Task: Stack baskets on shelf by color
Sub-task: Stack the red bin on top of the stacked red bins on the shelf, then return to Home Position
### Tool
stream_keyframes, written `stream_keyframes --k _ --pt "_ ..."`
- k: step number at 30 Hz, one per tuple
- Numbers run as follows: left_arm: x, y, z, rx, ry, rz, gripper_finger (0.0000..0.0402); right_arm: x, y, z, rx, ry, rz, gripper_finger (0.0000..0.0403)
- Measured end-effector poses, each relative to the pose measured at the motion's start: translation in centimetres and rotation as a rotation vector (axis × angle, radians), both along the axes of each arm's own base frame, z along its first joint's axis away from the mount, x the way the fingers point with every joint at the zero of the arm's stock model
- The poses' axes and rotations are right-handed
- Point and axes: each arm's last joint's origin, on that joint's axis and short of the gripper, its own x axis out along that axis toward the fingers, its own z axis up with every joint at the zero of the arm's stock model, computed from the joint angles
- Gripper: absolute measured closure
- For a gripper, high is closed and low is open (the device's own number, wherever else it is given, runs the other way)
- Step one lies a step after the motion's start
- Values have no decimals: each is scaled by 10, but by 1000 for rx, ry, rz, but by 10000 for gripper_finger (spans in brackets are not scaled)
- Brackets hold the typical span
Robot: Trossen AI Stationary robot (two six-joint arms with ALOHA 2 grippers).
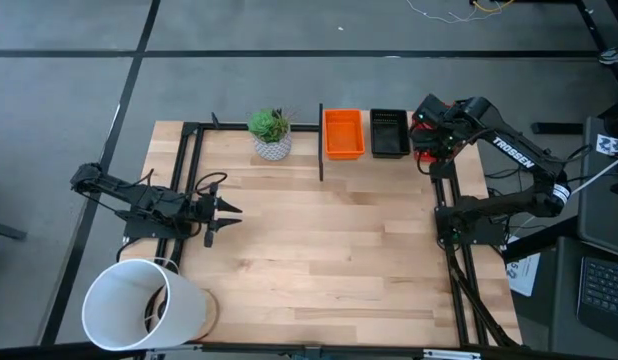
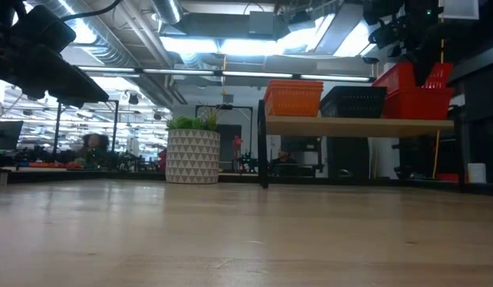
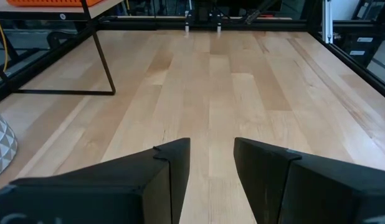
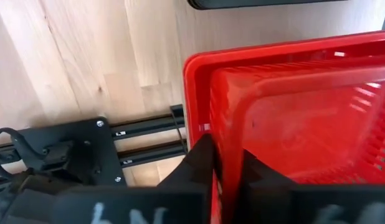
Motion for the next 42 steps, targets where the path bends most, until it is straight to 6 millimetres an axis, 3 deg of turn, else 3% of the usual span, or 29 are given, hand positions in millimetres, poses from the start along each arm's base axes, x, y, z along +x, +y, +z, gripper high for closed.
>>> stream_keyframes --k 6,19,24,29,35,39,42 --pt "0 0 0 0 0 0 284 0 0 0 -1 1 1 365" --pt "0 0 0 0 0 0 284 0 0 0 -9 -6 -42 274" --pt "0 0 0 0 0 1 284 -1 0 15 -67 -38 -64 260" --pt "0 0 0 0 0 1 284 -3 11 47 -90 -213 -69 261" --pt "0 0 0 0 0 1 284 -19 33 80 -101 -433 -124 260" --pt "0 0 0 0 0 0 284 -29 48 92 53 -648 -197 260" --pt "0 0 0 0 0 0 284 -34 58 92 168 -837 -136 260"
